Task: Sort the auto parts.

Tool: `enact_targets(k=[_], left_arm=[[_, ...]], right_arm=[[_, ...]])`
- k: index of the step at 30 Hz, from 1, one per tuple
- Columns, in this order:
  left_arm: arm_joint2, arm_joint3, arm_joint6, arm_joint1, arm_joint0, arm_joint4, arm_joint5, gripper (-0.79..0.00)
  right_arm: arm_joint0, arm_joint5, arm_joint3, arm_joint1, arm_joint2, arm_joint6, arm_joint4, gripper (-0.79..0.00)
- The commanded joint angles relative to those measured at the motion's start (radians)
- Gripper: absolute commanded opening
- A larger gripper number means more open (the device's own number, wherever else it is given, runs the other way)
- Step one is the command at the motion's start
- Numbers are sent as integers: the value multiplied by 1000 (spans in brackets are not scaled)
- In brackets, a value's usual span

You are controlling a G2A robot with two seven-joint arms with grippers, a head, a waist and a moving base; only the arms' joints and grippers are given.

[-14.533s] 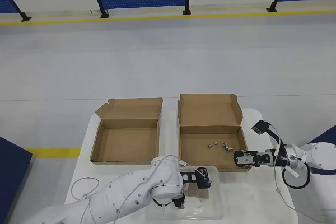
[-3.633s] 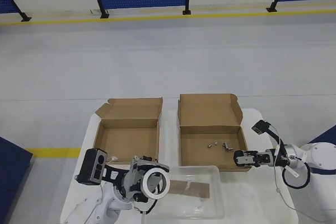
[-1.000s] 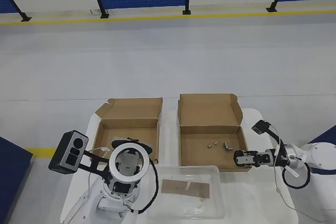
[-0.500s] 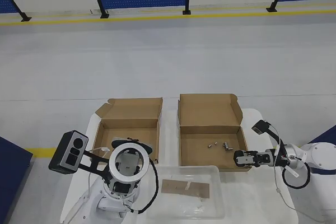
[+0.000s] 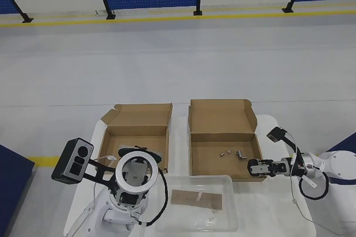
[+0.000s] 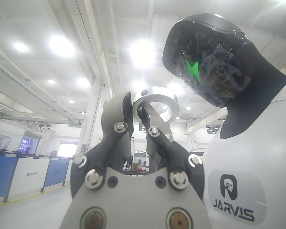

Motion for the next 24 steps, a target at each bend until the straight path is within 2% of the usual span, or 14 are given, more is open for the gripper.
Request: enact_targets(k=[1, 12, 24], left_arm=[[0, 0, 0, 0, 0, 0, 0, -785], [0, 0, 0, 0, 0, 0, 0, -785], [-28, -4, -106, -12, 23, -9, 47, -785]], right_arm=[[0, 0, 0, 0, 0, 0, 0, 0], [0, 0, 0, 0, 0, 0, 0, 0], [0, 0, 0, 0, 0, 0, 0, 0]])
